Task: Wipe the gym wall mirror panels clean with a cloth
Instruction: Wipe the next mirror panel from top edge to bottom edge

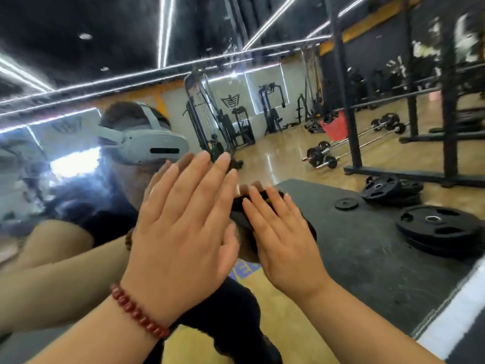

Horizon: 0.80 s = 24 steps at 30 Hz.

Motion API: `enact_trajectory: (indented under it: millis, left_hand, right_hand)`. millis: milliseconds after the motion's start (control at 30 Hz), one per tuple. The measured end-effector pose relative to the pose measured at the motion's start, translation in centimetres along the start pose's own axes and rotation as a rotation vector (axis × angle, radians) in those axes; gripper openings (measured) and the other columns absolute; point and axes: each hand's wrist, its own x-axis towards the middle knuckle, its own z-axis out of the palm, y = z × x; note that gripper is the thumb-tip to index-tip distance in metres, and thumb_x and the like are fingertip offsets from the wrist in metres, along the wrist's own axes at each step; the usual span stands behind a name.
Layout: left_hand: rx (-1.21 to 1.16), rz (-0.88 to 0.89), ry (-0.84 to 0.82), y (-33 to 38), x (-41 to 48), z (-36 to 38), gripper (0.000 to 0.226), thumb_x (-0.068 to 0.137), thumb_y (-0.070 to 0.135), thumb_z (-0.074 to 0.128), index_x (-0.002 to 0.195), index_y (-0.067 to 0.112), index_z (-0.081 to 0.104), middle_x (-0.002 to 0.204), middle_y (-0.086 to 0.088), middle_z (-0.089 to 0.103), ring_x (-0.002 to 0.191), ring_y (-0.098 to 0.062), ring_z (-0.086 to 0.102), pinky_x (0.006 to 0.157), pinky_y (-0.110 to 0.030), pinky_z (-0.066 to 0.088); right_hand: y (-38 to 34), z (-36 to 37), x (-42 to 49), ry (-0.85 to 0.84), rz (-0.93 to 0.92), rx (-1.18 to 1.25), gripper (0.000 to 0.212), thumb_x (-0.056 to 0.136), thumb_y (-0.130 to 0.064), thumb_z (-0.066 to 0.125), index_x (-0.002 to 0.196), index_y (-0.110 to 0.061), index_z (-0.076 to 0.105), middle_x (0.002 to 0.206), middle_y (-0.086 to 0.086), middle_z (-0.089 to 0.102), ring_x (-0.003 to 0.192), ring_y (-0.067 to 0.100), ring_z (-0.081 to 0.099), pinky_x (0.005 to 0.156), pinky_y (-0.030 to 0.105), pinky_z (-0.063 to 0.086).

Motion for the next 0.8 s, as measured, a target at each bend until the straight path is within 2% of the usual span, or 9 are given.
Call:
enact_trajectory:
  millis: [233, 333, 433, 600, 800]
  left_hand:
    - [-0.022, -0.018, -0.116, -6.7, 8.0, -2.9, 0.062, 0.085, 0.031, 0.056, 0.142, 0.007, 0.052, 0.154, -0.011, 0.040, 0.144, -0.029, 0.035, 0.119, -0.050, 0.023]
    - [-0.042, -0.026, -0.170, -9.6, 11.4, -3.7, 0.055, 0.085, 0.031, 0.052, 0.135, 0.009, 0.059, 0.148, -0.011, 0.049, 0.138, -0.028, 0.043, 0.117, -0.049, 0.027]
    - [-0.062, 0.012, -0.220, -13.1, 14.8, -4.6, 0.050, 0.086, 0.032, 0.050, 0.129, 0.013, 0.065, 0.141, -0.011, 0.055, 0.132, -0.028, 0.046, 0.113, -0.048, 0.032]
    - [-0.088, 0.075, -0.162, -18.5, 21.7, -7.0, 0.043, 0.085, 0.030, 0.050, 0.119, 0.014, 0.071, 0.131, -0.007, 0.063, 0.120, -0.025, 0.050, 0.101, -0.042, 0.036]
    - [-0.065, 0.012, -0.121, -23.7, 29.8, -10.2, 0.040, 0.084, 0.028, 0.049, 0.115, 0.014, 0.071, 0.126, -0.007, 0.065, 0.115, -0.026, 0.053, 0.094, -0.043, 0.040]
  right_hand:
    - [2.6, -3.9, 12.9, -0.036, -0.017, -0.077, 0.046, 0.103, -0.016, 0.034, 0.148, -0.014, 0.035, 0.155, 0.004, 0.037, 0.145, 0.029, 0.033, 0.120, 0.046, 0.025]
    - [3.8, -5.9, 16.9, -0.108, -0.076, -0.119, 0.053, 0.091, -0.012, 0.046, 0.144, -0.014, 0.041, 0.150, 0.005, 0.047, 0.139, 0.028, 0.041, 0.116, 0.045, 0.028]
    - [5.2, -8.2, 21.6, -0.169, -0.109, -0.132, 0.058, 0.085, -0.011, 0.047, 0.143, -0.014, 0.042, 0.148, 0.006, 0.048, 0.135, 0.027, 0.044, 0.111, 0.047, 0.033]
    - [7.6, -11.5, 32.4, -0.130, -0.167, -0.090, 0.049, 0.088, -0.012, 0.042, 0.137, -0.012, 0.046, 0.136, 0.009, 0.059, 0.128, 0.026, 0.046, 0.105, 0.046, 0.036]
    - [10.0, -13.8, 44.4, -0.042, -0.296, -0.049, 0.044, 0.089, -0.011, 0.045, 0.133, -0.010, 0.049, 0.125, 0.010, 0.065, 0.118, 0.026, 0.051, 0.103, 0.045, 0.040]
